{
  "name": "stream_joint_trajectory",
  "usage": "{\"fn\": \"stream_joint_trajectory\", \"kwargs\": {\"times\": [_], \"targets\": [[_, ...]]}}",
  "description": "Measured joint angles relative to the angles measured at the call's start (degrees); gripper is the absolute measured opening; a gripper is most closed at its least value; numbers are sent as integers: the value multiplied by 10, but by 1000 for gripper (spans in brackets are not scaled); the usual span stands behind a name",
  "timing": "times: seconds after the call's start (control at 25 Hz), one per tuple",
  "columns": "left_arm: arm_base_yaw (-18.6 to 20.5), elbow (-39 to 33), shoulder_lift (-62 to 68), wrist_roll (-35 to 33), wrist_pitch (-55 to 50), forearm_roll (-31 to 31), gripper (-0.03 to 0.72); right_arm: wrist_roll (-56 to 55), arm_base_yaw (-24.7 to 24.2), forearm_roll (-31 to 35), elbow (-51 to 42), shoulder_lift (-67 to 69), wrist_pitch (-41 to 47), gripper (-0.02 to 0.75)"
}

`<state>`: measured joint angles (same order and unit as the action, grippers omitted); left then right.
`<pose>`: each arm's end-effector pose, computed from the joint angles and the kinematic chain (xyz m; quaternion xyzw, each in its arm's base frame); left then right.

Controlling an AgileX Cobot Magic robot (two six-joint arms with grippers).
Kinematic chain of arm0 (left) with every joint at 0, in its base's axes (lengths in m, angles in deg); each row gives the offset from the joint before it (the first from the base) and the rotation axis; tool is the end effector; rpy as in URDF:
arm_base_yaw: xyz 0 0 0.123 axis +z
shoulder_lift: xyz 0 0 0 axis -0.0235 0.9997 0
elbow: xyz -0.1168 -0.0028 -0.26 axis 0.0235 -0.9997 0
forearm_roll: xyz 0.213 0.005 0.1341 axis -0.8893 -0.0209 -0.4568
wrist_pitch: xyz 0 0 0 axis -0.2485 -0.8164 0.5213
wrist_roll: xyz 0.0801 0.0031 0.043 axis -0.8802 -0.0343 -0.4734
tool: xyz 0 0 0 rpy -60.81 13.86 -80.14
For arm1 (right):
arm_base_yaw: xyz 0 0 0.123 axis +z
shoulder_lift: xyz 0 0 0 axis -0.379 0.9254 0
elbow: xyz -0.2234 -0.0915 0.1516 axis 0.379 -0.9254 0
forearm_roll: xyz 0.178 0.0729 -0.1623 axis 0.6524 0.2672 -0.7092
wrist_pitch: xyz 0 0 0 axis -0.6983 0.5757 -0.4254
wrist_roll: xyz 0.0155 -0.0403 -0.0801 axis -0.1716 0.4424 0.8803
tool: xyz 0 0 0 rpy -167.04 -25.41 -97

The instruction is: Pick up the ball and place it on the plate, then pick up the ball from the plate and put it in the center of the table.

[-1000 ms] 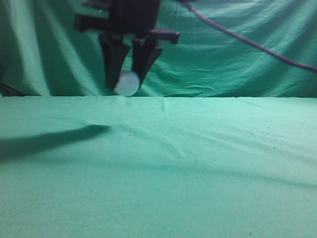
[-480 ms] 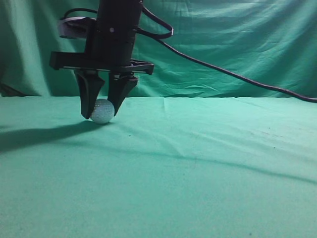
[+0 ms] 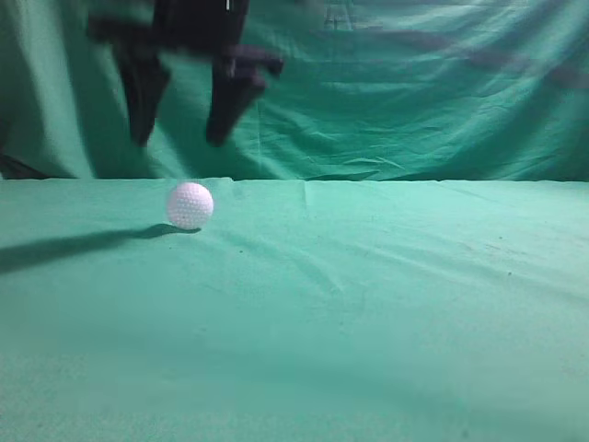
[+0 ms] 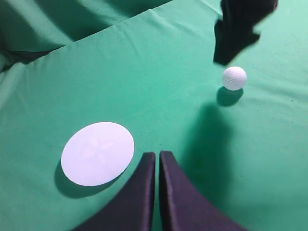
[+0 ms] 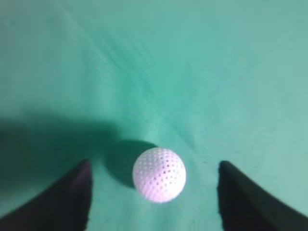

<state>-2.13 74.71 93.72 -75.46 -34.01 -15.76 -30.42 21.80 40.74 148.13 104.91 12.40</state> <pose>0.0753 -0.0180 0.2790 0.2032 0.8061 0.0171 0.5555 0.3531 0.3492 0.2476 -0.4227 0.8819 0.0930 0.1867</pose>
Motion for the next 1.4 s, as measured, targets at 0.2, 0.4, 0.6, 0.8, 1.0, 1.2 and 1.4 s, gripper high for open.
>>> {"fn": "stream_joint_trajectory", "kwargs": {"times": [0.2, 0.4, 0.6, 0.8, 1.0, 1.2, 1.4], "targets": [[0, 0, 0, 22, 0, 0, 0, -2, 0, -13, 11, -108, 52, 124], [0, 0, 0, 29, 0, 17, 0, -7, 0, -22, 11, -214, 78, 0], [-4, -15, 0, 6, 8, 52, 0, -34, 0, -26, 4, -306, 84, 0], [-32, -49, 0, -77, 21, 90, 0, -47, 0, -41, -61, -404, 85, 0], [-33, -51, 0, -54, 37, 117, 0, -55, 0, -45, -159, -491, 87, 0], [-48, -51, 0, -33, 39, 137, 0, -57, 0, -44, -307, -595, 61, 0], [-49, -51, 0, -32, 9, 137, 0, -61, 0, -42, -477, -738, -37, 0]]}}
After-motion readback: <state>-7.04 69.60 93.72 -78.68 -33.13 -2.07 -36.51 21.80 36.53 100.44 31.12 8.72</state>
